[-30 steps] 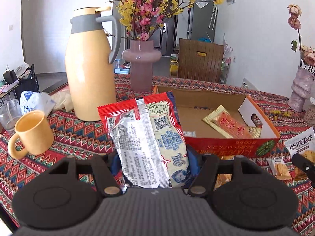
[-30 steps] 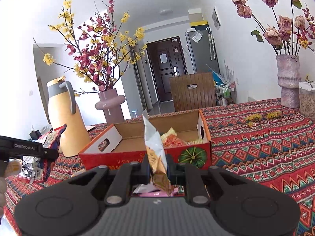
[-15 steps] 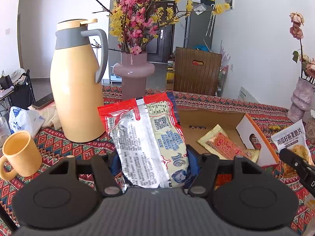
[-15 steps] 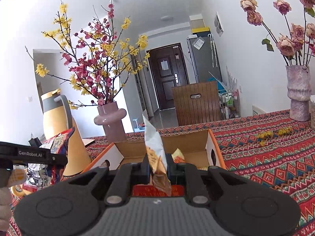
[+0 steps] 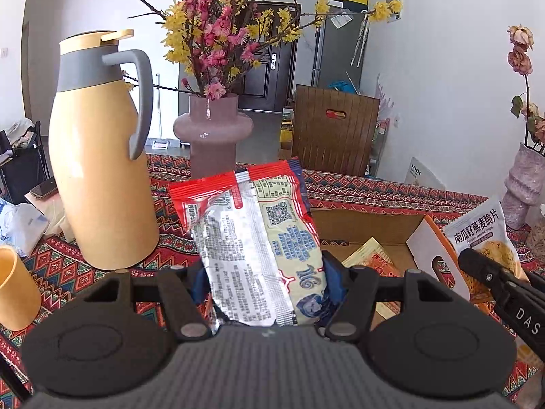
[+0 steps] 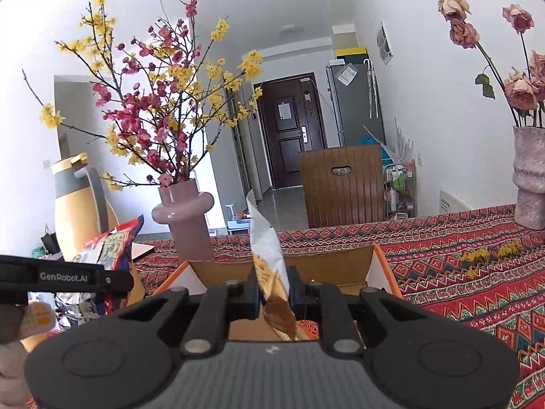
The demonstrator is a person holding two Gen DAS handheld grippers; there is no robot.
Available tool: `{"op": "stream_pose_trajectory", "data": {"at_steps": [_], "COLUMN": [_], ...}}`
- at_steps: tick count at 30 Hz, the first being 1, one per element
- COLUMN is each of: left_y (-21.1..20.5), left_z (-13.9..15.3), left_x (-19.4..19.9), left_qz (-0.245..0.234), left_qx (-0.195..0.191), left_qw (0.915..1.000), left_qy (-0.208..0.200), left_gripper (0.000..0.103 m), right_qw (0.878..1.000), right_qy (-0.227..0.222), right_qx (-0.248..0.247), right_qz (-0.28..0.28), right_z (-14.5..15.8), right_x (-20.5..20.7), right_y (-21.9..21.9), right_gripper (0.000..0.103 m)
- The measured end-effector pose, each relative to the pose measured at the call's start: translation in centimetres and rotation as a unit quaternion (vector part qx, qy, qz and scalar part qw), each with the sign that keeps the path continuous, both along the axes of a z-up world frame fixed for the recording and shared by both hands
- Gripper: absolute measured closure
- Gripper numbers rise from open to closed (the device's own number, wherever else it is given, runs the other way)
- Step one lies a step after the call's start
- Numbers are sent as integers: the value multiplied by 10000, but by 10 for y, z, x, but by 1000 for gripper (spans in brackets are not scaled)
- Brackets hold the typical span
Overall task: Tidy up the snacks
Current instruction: 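Carry the silver-red bag and gold packet toward the box with both grippers, then drop the silver-red bag into the box with the left gripper while the right gripper releases the gold packet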
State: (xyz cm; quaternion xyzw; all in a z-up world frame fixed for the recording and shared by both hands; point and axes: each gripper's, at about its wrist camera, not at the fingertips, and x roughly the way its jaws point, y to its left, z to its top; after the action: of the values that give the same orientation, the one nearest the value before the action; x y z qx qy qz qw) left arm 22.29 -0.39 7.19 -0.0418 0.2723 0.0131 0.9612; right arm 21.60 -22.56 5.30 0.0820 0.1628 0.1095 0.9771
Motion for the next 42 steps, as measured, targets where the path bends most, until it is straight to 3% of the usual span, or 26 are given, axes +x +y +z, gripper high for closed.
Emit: {"op": "stream_pose_trajectory", "data": {"at_steps": [9,18,23,26,28,29,33,34,36,42], "left_y": [-9,-10,-7,-5,-4,-3,-1,0,0,3], "left_z": [-18,-46,-52,-51,-48,-47,-42,-40,-39,-37], "left_x": [37,50,52,50,47,45,38,35,33,32], "left_qz": [53,46,17,-11,-13,-7,79,108,159,207], "left_qx": [36,181,151,78,41,15,-20,-49,-61,-120], "left_qw": [10000,9998,9998,10000,10000,10000,9995,9993,9990,9988], "left_qy": [12,43,85,57,-25,-71,-303,-360,-425,-426], "left_gripper": [39,39,38,37,30,23,5,0,0,0], "right_qw": [9998,9979,9976,9975,9977,9979,9987,9988,9989,9989], "right_qy": [166,619,658,683,639,606,409,361,276,210], "right_qx": [0,103,21,40,57,78,99,114,158,183], "right_qz": [-50,-176,-215,-193,-200,-199,-291,-312,-344,-383], "right_z": [-15,-47,-53,-55,-54,-53,-49,-47,-45,-41], "right_x": [35,60,63,63,60,59,50,47,44,37], "right_y": [1,-3,1,1,0,-1,-3,-3,-5,-8], "right_gripper": [89,89,88,85,84,77,26,21,0,0]}}
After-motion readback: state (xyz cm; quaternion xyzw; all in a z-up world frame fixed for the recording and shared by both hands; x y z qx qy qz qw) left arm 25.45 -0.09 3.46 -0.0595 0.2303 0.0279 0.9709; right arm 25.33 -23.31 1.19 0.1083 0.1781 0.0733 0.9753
